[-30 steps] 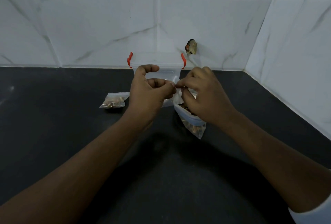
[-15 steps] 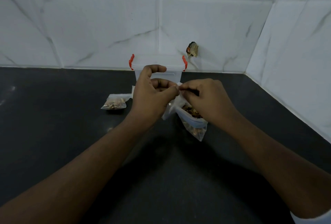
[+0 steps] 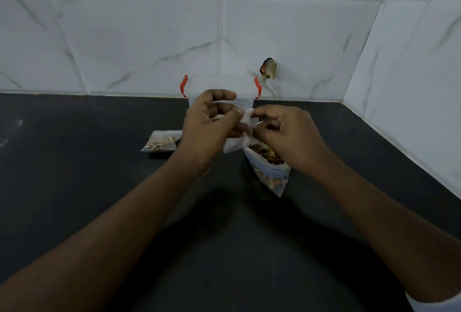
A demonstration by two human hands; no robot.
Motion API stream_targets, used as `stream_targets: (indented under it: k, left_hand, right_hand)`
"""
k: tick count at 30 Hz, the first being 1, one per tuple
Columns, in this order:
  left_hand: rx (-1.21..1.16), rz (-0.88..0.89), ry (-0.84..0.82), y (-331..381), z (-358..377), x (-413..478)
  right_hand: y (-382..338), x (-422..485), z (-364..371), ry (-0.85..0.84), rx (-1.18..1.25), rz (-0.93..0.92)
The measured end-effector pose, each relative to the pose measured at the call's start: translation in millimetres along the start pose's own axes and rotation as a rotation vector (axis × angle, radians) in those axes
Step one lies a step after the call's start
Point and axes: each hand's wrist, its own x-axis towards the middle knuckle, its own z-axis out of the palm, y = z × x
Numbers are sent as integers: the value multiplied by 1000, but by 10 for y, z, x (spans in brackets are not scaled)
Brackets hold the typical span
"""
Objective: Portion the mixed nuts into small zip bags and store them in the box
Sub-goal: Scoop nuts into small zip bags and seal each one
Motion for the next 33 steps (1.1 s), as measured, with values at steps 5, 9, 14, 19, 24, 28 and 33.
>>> stream_targets:
  k: [5,9,14,19,24,28,33]
  left_hand:
    - [199,-210,177,-123,-163,152]
    - [-239,-532,25,-128,-192,176]
    - [-427,-464,131,-194,-208,227]
    - [-440,-407,187,-224,-248,230]
    - [-470,-560,50,-196,-255,222]
    - [-430,-506,110,-241,-230,239]
    - [-413,-426,186,-278,-270,261]
  right_hand:
    - [62,30,-49,6,180,51]
    - [90,38,-51,-23,264,82]
    - [145,53,-58,-39,264,113]
    - [163,47,-19,-59,262,135]
    - [149,45,-42,-21,200,122]
    - [157,39,-59,2,171,120]
    - [157,45,-56,34,208,146]
